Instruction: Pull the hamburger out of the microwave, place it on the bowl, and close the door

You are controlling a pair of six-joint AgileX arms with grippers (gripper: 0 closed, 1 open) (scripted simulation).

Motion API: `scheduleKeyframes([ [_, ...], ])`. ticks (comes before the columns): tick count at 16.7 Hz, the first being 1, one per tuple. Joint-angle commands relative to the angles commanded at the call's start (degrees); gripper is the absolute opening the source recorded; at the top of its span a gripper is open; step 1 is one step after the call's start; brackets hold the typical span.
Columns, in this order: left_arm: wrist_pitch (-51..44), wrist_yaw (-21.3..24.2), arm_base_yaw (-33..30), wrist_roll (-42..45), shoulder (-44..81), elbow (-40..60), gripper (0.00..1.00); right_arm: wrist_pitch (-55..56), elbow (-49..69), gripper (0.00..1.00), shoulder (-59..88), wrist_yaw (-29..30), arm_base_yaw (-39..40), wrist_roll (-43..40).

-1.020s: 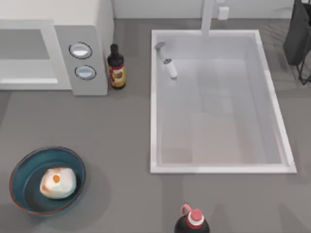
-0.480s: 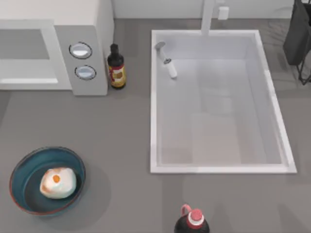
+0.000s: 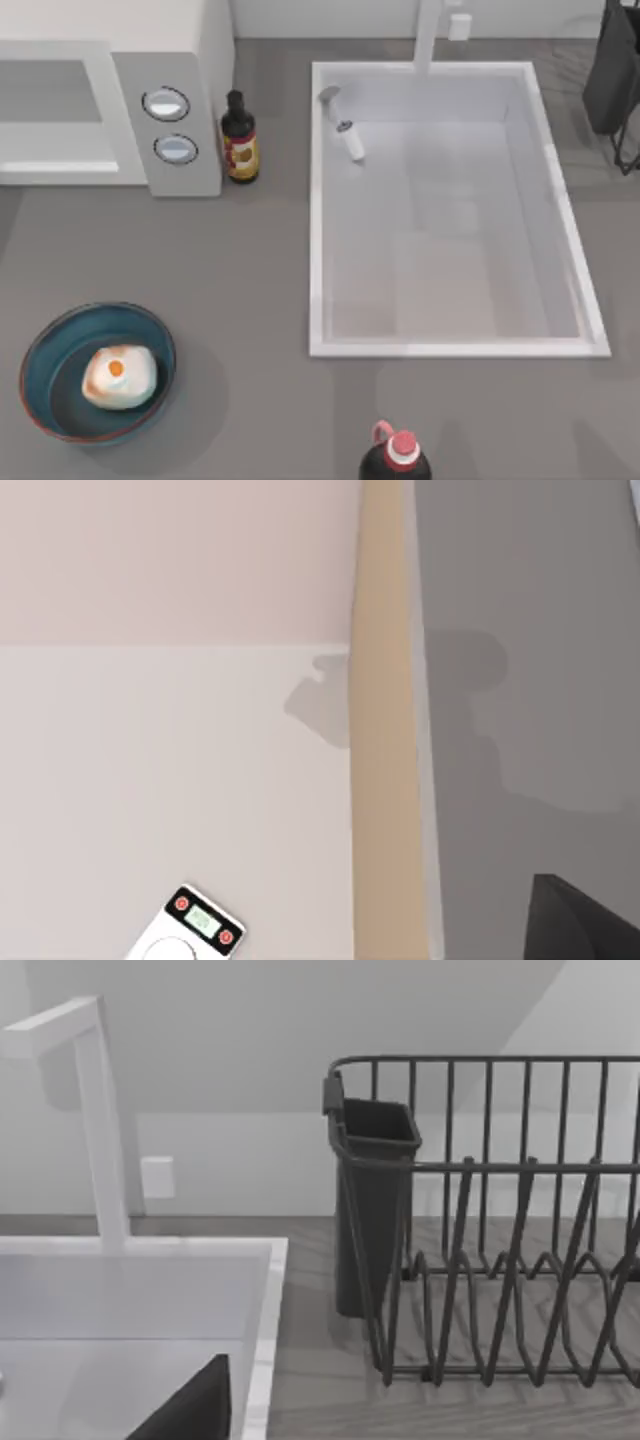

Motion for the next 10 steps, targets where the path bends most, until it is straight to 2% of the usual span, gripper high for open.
scheduleKeyframes([
  [6, 15.4, 0.2, 0.3, 0.2, 4.7, -10.0, 0.0, 0.0, 0.0, 1.0, 0.0, 0.0, 0.0, 0.0],
  [10, 17.5, 0.3, 0.4, 0.3, 5.6, -11.8, 0.0, 0.0, 0.0, 1.0, 0.0, 0.0, 0.0, 0.0],
])
